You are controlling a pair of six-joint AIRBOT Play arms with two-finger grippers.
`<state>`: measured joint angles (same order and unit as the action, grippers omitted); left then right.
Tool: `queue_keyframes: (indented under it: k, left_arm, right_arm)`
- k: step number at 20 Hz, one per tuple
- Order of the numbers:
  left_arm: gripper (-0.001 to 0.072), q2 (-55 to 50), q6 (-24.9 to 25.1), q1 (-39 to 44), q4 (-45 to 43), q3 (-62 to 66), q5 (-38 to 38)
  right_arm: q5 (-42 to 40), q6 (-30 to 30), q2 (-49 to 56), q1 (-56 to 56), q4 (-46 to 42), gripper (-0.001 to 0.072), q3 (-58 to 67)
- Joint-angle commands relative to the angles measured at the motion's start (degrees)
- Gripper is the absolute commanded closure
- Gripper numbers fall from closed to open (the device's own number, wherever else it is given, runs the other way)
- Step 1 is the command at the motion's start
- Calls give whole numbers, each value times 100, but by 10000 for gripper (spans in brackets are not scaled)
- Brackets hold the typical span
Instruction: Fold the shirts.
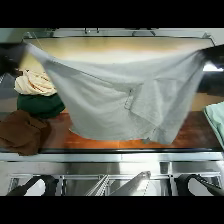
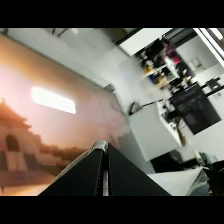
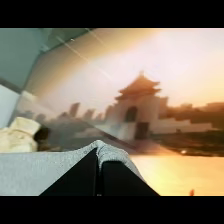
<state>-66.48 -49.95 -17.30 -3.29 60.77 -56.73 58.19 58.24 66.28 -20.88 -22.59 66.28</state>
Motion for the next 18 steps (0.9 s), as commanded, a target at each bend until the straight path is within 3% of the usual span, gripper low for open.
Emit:
queue_keyframes:
  k: [1, 2, 3, 4, 5, 7, 10, 13, 18]
  left_arm:
    - [682, -2094, 501, 841, -363, 988, 413]
    - [629, -2680, 514, 944, -369, 1521, 321]
    - [445, -3252, 514, 999, -369, 2129, 74]
    - [417, -3705, 509, 997, -367, 2688, -306]
    - [417, -4072, 485, 918, -409, 3239, -778]
    - [418, -4461, -116, 647, -658, 4052, -1443]
    - [418, -4332, -1189, 190, -2135, 4415, -2210]
    - [418, -3644, -1652, -72, -3663, 3604, -2872]
    - [417, -2413, -1655, -363, -4096, 1209, -2627]
  right_arm:
    - [-1591, -498, 1475, 505, -122, 699, -33]
    - [-1709, -728, 1847, 485, 170, 688, 90]
    - [-1685, -798, 2173, 431, 354, 502, 271]
    - [-1528, -798, 2361, 343, 369, 369, 433]
    - [-1276, -798, 2424, 199, 256, 371, 544]
    - [-651, -787, 2323, -223, -39, 370, 592]
    - [789, -385, 2131, -975, -748, 371, 531]
    - [1438, -31, 1873, -1320, -1864, 372, -219]
    - [903, 28, 1779, -1508, -2555, 370, -1377]
